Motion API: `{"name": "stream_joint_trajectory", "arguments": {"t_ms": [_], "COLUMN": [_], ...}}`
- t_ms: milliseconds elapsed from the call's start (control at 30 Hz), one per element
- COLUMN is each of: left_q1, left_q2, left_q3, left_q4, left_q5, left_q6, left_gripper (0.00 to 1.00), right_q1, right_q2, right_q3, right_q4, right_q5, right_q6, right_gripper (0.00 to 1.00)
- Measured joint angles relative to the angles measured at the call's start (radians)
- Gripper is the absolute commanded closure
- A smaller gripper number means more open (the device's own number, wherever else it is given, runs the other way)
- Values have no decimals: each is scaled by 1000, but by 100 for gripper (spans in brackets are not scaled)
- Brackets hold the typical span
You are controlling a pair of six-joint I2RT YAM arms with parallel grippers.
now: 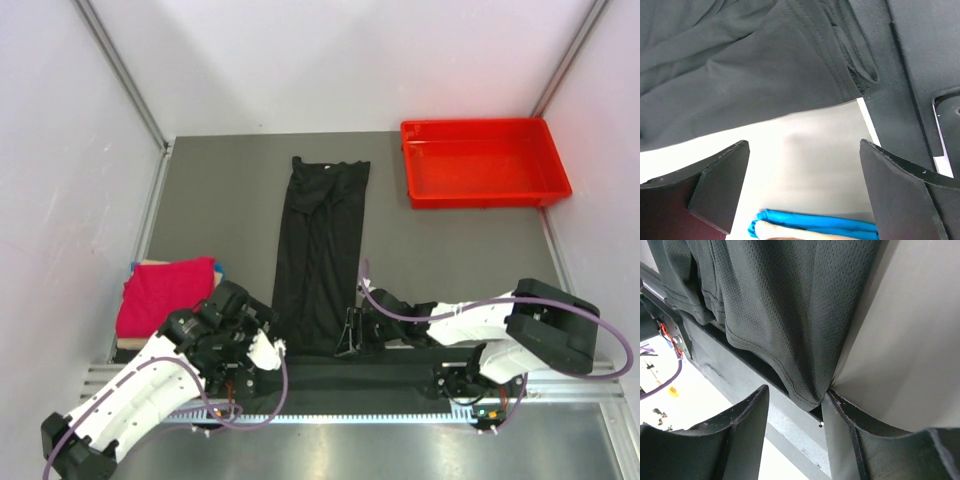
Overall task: Fold and stack the t-shirts
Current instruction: Fold the tshirt
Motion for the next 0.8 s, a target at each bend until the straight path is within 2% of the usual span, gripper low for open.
{"name": "stream_joint_trajectory", "arguments": {"t_ms": [133, 400, 600, 733, 800], "left_q1": [-6, -17, -82, -143, -167], "left_q2": [-33, 154, 177, 232, 262], "left_q3": [-28, -33, -61, -66, -63], "left_q4": [-12, 18, 64, 136, 165], "left_q5": [4, 15, 23, 21, 21], "left_q6": [41, 55, 65, 24, 9], "left_gripper": [4, 8, 9, 14, 22], "right_q1": [0, 0, -7, -8, -10], "right_q2": [-3, -21, -50, -59, -59], "right_q3": [0, 10, 10, 10, 10], "right_q4": [-9, -45, -62, -66, -69], "right_q5": [2, 7, 15, 20, 21], "right_q6": [-3, -6, -8, -12, -14], "right_gripper": [54, 55, 58, 59, 60]}}
